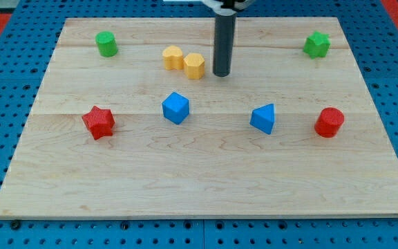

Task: Move the blue triangle closer to the blue cube

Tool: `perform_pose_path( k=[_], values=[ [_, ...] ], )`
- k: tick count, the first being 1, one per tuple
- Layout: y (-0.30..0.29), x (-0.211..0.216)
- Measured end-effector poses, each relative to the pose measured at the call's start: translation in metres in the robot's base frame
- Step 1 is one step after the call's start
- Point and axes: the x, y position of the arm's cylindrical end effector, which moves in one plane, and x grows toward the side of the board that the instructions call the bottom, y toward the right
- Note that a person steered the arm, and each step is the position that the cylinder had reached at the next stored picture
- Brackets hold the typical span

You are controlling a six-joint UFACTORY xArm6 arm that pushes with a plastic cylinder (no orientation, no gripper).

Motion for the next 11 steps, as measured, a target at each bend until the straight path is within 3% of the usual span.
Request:
perform_pose_path(
  k=[3,5,6,9,11],
  values=[
    [-0.007,0.006],
    [0.076,0.041],
    [0.101,0.081],
    [0.113,0.137],
    [0.03,0.139]
  ],
)
